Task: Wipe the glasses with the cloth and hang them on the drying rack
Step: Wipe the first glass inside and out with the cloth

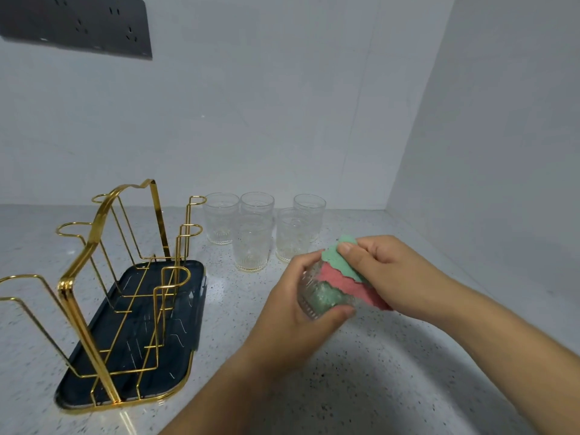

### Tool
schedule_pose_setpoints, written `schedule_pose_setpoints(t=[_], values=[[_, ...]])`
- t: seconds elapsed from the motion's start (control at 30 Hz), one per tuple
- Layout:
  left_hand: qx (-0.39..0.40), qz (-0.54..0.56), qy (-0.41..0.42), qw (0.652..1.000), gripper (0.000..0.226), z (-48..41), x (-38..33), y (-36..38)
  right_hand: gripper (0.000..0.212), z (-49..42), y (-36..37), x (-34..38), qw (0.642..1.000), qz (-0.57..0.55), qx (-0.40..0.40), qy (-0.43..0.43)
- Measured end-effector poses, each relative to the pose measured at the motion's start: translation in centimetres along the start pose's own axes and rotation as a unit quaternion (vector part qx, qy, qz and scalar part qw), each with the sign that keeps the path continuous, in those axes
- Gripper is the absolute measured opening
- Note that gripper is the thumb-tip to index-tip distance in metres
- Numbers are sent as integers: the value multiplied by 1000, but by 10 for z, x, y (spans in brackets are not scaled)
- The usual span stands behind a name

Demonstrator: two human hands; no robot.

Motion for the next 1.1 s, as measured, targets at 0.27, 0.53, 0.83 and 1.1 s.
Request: schedule_pose_setpoints(t=[0.27, 0.53, 0.83, 1.1], values=[[31, -37, -46, 998, 77, -4, 8, -3, 48, -2, 13, 3, 995, 62, -49, -60], [-62, 175, -130, 974, 56, -19, 5, -18, 47, 15, 18, -24, 891, -324, -318, -14], [-64, 277, -190, 940, 95, -17, 4, -10, 43, 59, 86, -30, 976, -66, -161, -129], [-76, 219, -146, 962, 72, -10, 3, -3, 45, 28, 85, -11, 974, -165, -145, -58]])
Point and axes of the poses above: each hand's wrist, its own z-axis away from the middle knuckle, its own y-axis out of the palm, x = y × z, the point moved 2 cm from there along -z, towards the middle knuckle, and after that the axes turned 7 degrees about -x, right-handed, at the moved point
